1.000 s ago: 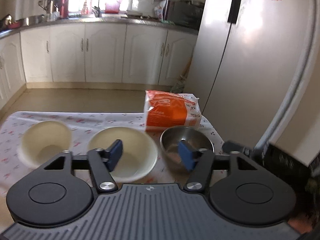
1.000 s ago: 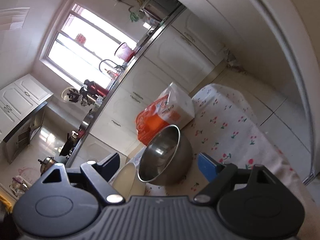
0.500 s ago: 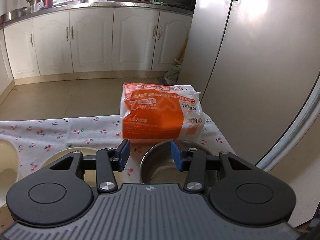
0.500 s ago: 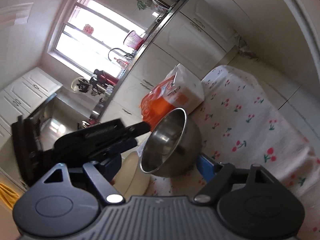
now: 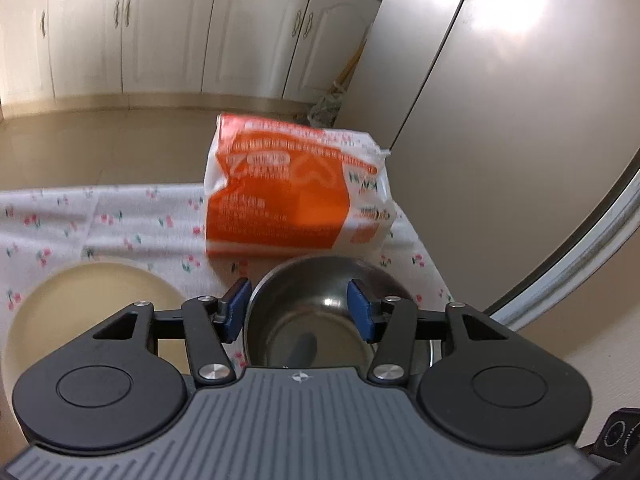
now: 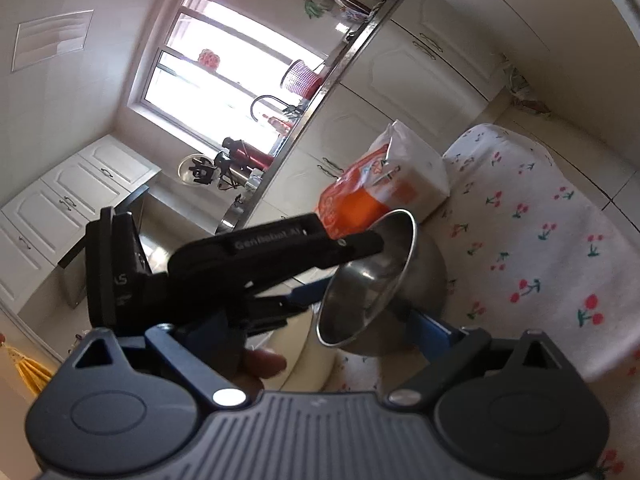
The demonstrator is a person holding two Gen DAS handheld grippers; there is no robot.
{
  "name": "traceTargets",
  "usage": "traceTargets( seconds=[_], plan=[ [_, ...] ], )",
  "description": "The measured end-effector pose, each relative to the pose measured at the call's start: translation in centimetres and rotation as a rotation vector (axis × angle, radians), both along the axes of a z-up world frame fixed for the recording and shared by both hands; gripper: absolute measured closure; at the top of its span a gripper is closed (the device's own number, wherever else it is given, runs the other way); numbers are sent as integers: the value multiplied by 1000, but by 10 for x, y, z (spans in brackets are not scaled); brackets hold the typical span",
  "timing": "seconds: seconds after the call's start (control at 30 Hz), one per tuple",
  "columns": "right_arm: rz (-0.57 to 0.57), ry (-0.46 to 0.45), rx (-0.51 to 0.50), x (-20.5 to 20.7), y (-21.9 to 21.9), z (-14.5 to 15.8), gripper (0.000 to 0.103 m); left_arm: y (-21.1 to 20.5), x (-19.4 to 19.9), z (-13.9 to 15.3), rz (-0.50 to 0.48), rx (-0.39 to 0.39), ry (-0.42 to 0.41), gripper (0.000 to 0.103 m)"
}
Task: Organize plates and bowls
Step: 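Lift the steel bowl with the left gripper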
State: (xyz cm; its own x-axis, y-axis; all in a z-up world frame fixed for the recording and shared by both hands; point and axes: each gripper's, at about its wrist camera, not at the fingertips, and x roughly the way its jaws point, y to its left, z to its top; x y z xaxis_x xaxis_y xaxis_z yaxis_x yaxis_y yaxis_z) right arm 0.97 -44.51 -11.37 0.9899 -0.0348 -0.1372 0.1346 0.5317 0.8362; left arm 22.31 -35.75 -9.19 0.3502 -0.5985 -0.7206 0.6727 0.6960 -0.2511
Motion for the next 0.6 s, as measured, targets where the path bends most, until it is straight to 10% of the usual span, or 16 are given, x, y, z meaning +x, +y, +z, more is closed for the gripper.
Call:
traceTargets(
  seconds=[0.6],
  plan=[
    [-3,12,-48,-19,14,4,2,18,-27,6,51,53,-2,80]
  ],
)
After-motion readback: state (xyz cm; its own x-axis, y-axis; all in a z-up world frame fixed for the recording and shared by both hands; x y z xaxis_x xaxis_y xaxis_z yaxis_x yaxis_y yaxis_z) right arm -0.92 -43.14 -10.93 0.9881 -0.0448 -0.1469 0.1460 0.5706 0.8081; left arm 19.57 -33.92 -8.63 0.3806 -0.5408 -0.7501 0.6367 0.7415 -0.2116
